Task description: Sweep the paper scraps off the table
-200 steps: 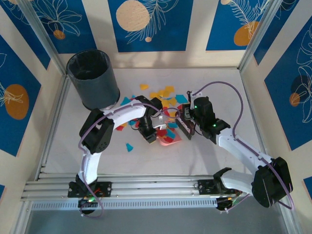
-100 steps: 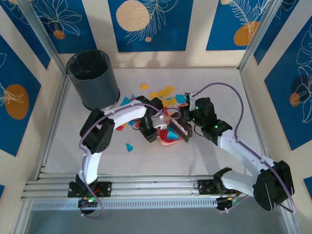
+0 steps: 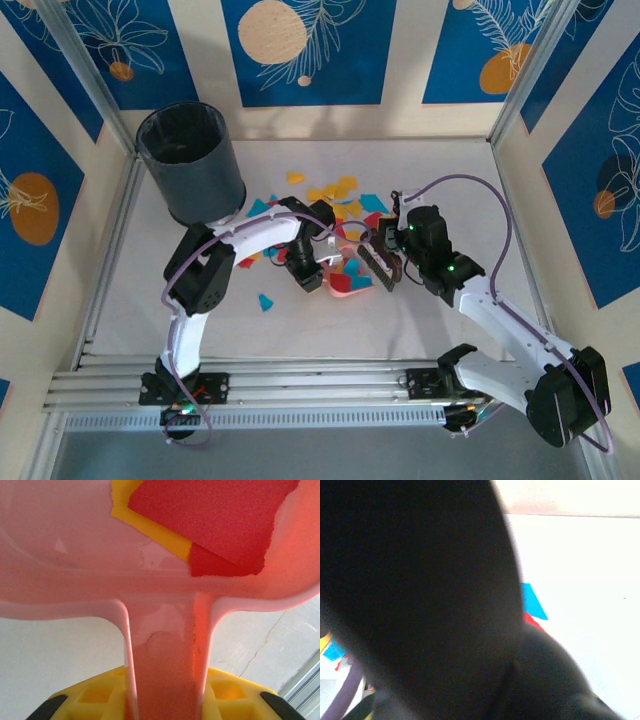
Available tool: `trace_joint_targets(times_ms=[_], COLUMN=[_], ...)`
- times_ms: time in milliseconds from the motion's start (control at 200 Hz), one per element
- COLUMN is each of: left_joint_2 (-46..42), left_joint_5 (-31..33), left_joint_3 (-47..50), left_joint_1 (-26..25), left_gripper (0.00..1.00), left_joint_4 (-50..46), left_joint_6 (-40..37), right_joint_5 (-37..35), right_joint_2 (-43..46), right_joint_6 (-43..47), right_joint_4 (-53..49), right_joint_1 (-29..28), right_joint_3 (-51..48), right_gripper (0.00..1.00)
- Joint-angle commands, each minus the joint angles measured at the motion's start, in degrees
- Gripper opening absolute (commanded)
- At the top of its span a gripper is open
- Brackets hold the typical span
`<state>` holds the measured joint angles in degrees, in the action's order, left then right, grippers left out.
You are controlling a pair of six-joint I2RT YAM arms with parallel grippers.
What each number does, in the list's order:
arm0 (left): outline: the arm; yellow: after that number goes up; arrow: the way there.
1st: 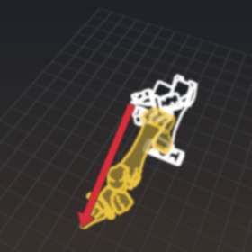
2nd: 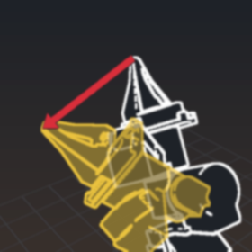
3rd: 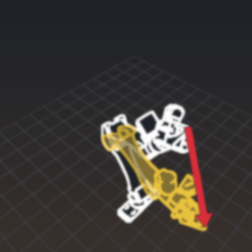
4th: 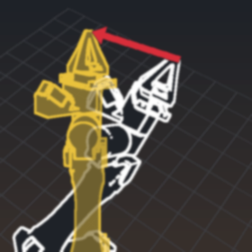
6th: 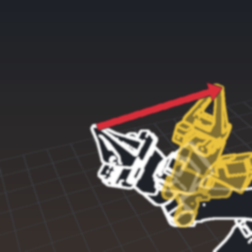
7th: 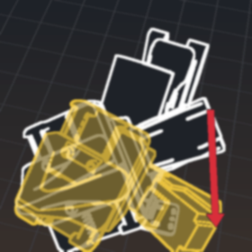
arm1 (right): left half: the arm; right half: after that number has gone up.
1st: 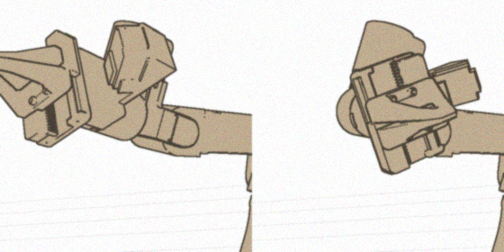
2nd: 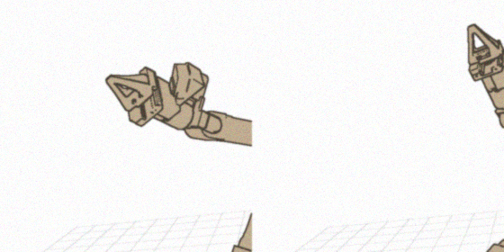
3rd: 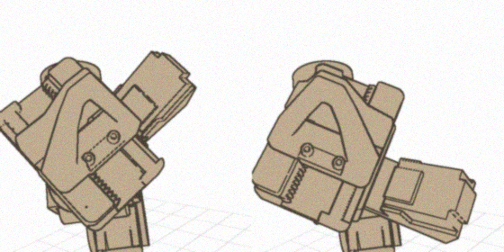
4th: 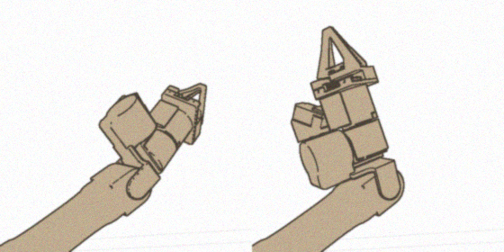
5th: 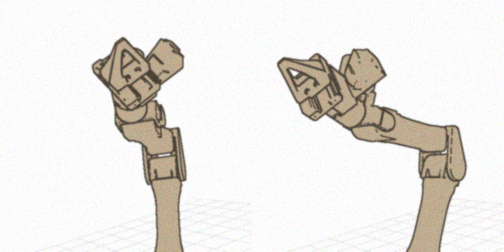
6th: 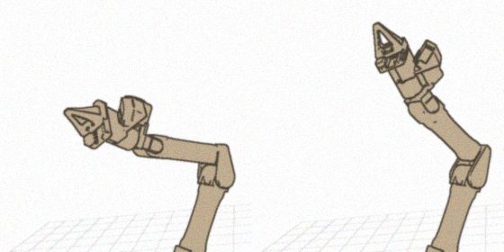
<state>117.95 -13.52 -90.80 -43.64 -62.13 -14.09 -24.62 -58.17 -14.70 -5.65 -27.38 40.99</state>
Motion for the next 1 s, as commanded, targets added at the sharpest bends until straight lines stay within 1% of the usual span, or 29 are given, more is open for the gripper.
trace_joint_targets(times_ms=[0,235,380,470,615,755,995], left_joint_2=[-0.79,-0.5,-0.07,0.18,-0.17,-1.2,-3.92], left_joint_5=[-1.65,-3.36,-3.75,-4.04,-4.06,-3.45,-2.48], left_joint_3=[0.32,0.37,0.04,-0.16,0.06,0.8,2.05], left_joint_1=[-0.51,-0.48,-0.48,-0.53,-0.48,-0.46,-0.4], left_gripper=[0.0,0.0,0.0,0.0,0.0,0.0,0.0], left_joint_4=[-0.78,-0.28,-0.27,-0.38,0.42,1.56,2.86], left_joint_6=[-0.84,-0.78,-0.79,-0.82,-0.38,-0.06,-0.16], right_joint_5=[-4.92,-4.45,-1.69,1.21,4.25,2.24,-1.96], right_joint_2=[1.33,-0.93,-2.82,-3.56,-3.39,-2.36,3.82], right_joint_6=[-1.98,-2.94,-3.97,-4.62,-7.16,-7.24,-6.8], right_joint_4=[1.55,2.41,3.37,4.69,6.8,6.13,4.22], right_joint_1=[0.09,0.36,0.41,0.57,1.51,1.62,1.9], right_joint_3=[-0.67,-1.86,-1.89,-1.89,-2.36,-1.91,-2.32], right_gripper=[0.0,0.0,0.0,0.0,0.0,0.0,0.0])
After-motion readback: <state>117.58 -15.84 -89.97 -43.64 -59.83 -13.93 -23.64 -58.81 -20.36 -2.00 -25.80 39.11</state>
